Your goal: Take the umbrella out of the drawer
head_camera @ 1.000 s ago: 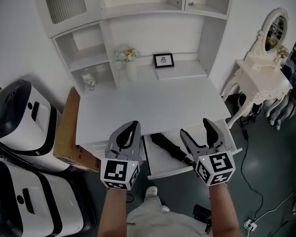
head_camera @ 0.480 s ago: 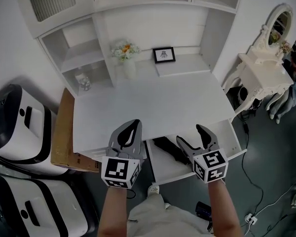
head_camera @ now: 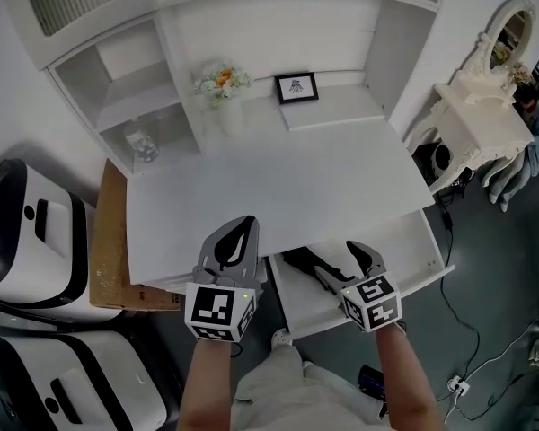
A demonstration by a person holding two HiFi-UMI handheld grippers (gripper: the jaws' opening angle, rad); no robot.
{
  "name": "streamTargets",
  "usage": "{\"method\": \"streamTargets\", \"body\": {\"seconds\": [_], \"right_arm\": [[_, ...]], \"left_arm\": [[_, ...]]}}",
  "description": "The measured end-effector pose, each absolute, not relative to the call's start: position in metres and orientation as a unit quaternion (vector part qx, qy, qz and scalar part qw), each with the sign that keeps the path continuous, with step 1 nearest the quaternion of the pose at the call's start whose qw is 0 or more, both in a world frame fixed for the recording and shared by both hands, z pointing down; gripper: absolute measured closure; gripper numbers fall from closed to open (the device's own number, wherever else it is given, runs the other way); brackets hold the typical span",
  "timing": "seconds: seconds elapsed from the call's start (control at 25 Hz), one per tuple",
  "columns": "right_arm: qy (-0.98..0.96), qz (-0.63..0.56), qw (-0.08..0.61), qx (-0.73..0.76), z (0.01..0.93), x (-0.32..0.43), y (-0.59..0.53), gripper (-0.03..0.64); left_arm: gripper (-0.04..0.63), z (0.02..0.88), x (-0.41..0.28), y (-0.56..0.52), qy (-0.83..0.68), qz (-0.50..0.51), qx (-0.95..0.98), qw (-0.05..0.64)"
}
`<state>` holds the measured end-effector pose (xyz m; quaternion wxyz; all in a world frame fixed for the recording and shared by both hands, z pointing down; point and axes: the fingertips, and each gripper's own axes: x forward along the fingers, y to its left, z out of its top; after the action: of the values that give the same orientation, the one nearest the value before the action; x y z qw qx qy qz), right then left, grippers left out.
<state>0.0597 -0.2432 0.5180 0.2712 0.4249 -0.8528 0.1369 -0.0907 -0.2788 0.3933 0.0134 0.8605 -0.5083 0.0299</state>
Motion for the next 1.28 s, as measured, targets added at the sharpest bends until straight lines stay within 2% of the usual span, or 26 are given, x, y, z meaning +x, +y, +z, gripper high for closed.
{"method": "streamTargets", "body": {"seconds": [0.96, 1.28], "right_arm": [[-0.812, 0.223, 0.434, 0.321, 0.675, 0.064, -0.233, 0.279], [-0.795, 0.216, 0.487, 0.29, 0.719, 0.062, -0.238, 0.279]], "left_arm": [[0.584, 0.468, -0.081, -0.293, -0.491, 0.076, 0.865, 0.077], [0.584, 0.491, -0.08, -0.292, -0.492, 0.093, 0.861, 0.093]]}}
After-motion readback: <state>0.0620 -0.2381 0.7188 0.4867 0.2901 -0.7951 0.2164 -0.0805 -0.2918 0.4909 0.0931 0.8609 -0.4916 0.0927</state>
